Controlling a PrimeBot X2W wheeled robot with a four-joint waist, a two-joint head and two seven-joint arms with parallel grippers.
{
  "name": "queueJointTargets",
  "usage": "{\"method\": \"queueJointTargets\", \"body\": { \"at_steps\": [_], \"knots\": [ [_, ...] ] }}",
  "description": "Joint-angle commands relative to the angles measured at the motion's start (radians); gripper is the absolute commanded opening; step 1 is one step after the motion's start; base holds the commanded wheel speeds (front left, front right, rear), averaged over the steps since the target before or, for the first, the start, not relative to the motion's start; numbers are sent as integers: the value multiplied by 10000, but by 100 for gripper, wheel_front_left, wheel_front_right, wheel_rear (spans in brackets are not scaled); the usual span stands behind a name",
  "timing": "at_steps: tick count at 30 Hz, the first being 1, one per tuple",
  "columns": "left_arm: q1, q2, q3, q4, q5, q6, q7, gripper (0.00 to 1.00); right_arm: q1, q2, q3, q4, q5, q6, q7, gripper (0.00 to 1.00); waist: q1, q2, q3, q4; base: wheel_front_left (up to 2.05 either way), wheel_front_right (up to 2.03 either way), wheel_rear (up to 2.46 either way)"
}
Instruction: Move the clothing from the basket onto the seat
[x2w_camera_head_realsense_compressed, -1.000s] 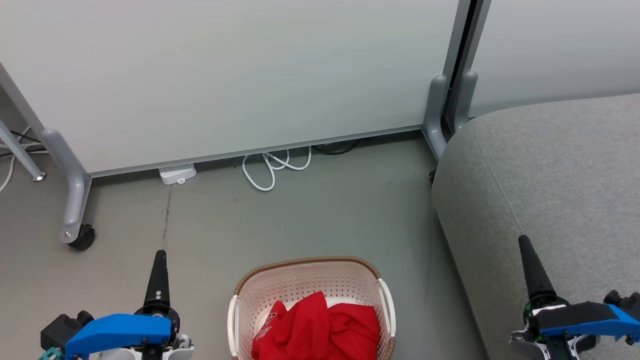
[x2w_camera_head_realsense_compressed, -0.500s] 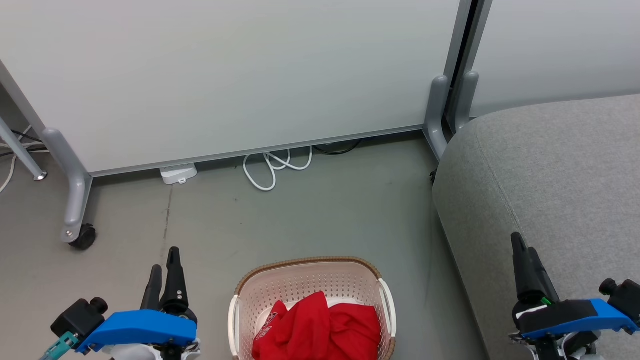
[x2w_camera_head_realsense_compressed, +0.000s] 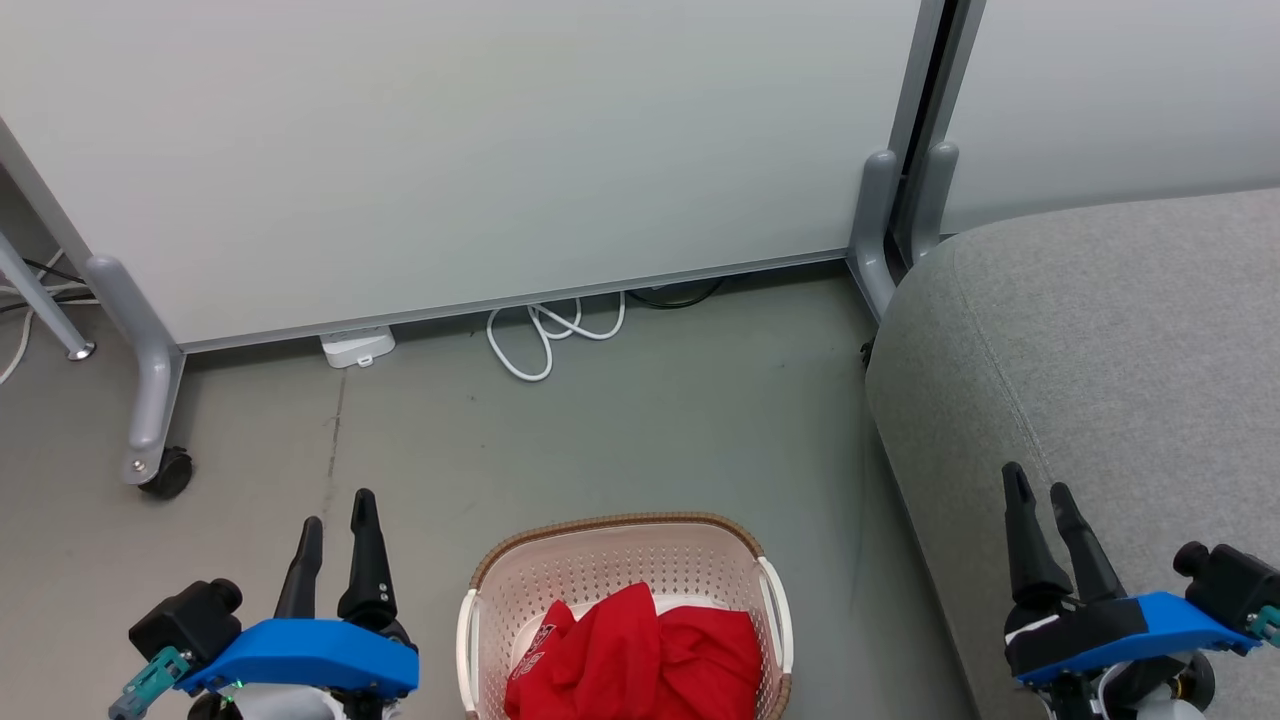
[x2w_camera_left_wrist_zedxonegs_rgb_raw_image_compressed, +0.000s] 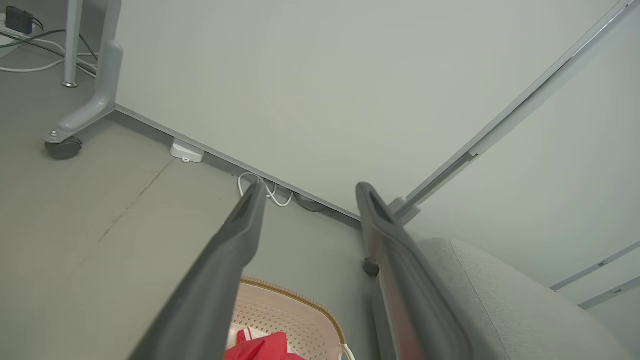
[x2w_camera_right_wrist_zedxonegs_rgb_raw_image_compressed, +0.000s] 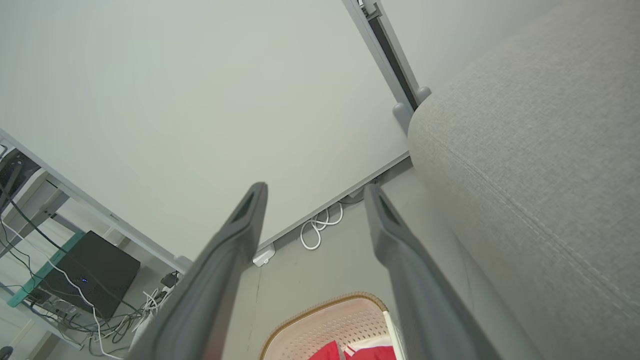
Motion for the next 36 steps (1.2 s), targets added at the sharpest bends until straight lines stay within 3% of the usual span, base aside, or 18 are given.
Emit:
{"method": "queueJointTargets", "body": {
  "at_steps": [1, 36],
  "knots": [
    [-236, 85, -21, -64, 273, -44, -95, 100, -205, -89, 30, -66, -304, 15, -104, 100, 0, 0, -2, 0, 0, 0, 0],
    [-308, 101, -198, 361, 3609, -211, -969, 100, -281, -119, 560, 247, -4124, 22, -875, 100, 0, 0, 36, 40, 0, 0, 0]
  ]
}}
